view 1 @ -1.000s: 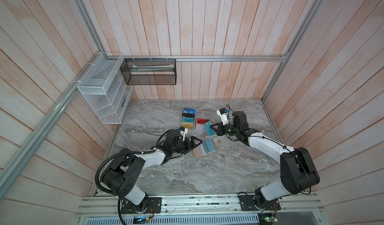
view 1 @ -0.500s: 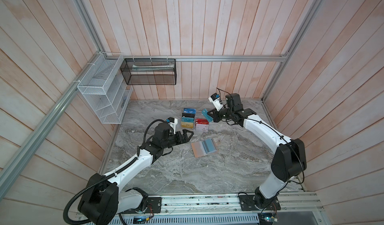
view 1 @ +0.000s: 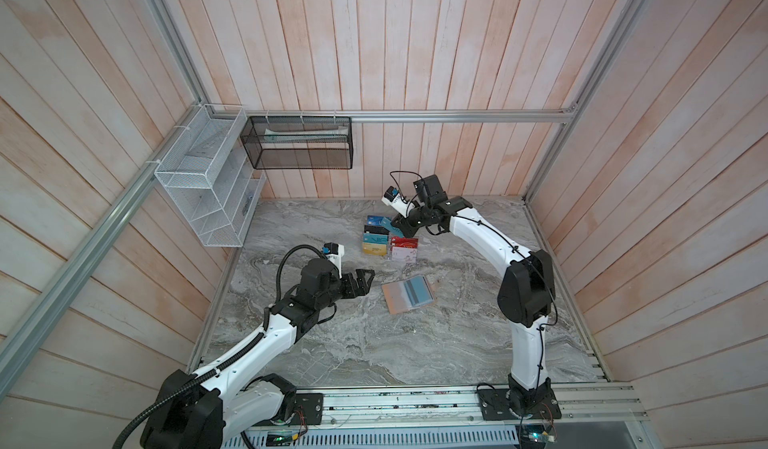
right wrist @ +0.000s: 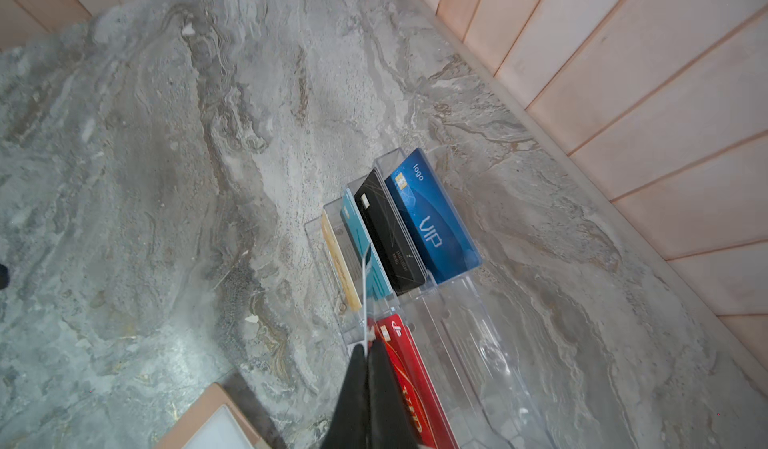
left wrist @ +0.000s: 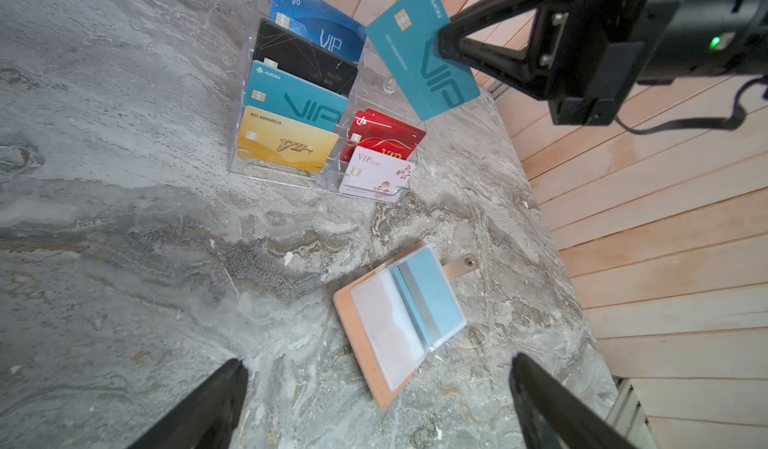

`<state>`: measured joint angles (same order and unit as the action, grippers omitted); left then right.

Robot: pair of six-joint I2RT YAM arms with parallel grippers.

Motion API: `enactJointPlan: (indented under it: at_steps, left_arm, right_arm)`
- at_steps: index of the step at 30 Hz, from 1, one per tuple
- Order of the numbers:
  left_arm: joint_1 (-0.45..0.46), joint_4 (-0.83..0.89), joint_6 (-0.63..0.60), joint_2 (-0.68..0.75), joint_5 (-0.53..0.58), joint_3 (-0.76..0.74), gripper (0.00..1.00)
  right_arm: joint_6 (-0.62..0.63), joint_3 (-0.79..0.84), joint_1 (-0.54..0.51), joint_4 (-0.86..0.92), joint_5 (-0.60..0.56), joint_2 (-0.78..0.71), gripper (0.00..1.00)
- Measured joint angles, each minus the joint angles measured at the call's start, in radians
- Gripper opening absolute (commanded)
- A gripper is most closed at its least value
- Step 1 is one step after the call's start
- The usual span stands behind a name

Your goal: Take the credit cards out of the card holder

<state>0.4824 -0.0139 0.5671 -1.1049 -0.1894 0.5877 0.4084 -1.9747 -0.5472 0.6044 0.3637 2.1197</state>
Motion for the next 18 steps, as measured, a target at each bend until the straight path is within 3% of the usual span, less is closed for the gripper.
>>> enactJointPlan:
  at_steps: [9,18]
  left_arm:
    - [0.0,-0.077,-0.036,-0.008,0.035,-0.083,1.0]
    - [0.0,-0.178,-0.088,-0.046,0.048,-0.096,1.0]
  right_arm:
    - [0.141,-0.412,-0.054,0.185,-0.064,0.285,0.0]
    - [0.205,-0.448,-0.077,0.215,-0.075,0.321,0.0]
